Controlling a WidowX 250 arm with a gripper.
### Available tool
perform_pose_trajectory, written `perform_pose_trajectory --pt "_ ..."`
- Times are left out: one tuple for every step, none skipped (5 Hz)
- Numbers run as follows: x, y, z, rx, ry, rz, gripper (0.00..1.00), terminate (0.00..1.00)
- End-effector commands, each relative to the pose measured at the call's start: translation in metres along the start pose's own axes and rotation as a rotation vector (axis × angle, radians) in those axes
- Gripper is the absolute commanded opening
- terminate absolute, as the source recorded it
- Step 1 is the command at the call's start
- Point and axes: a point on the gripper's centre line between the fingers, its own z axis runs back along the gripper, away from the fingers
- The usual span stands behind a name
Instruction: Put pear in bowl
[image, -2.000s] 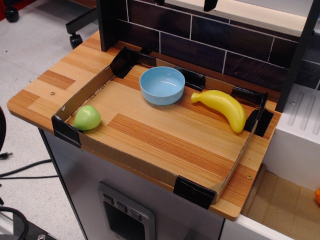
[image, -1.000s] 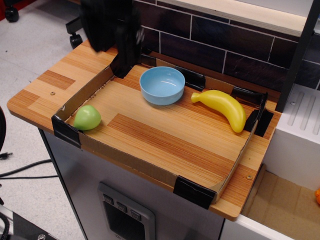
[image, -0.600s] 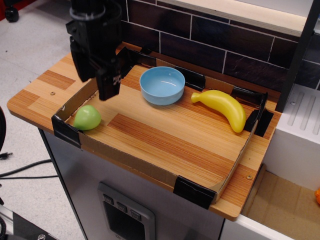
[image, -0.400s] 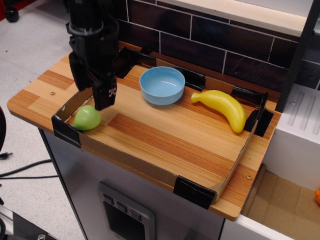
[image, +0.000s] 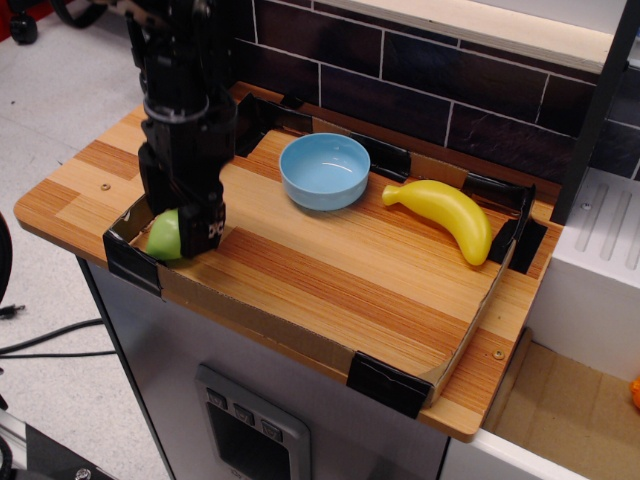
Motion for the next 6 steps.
perform_pose_trajectory --pt "0.015 0.008 0.037 -0.028 -0.065 0.113 0.0 0.0" --pt "0.038 0.004 0.075 -0.047 -0.14 0.235 0.0 0.0" --pt "0.07 0.0 0.105 -0.105 -0.132 0.375 0.0 0.0" --pt "0.094 -0.002 0.117 -0.128 -0.177 0.428 0.0 0.0" --pt "0.125 -0.003 0.1 -0.126 -0.162 0.462 0.0 0.0" --pt "0.133 0.0 0.087 -0.071 -0.169 0.468 0.0 0.0"
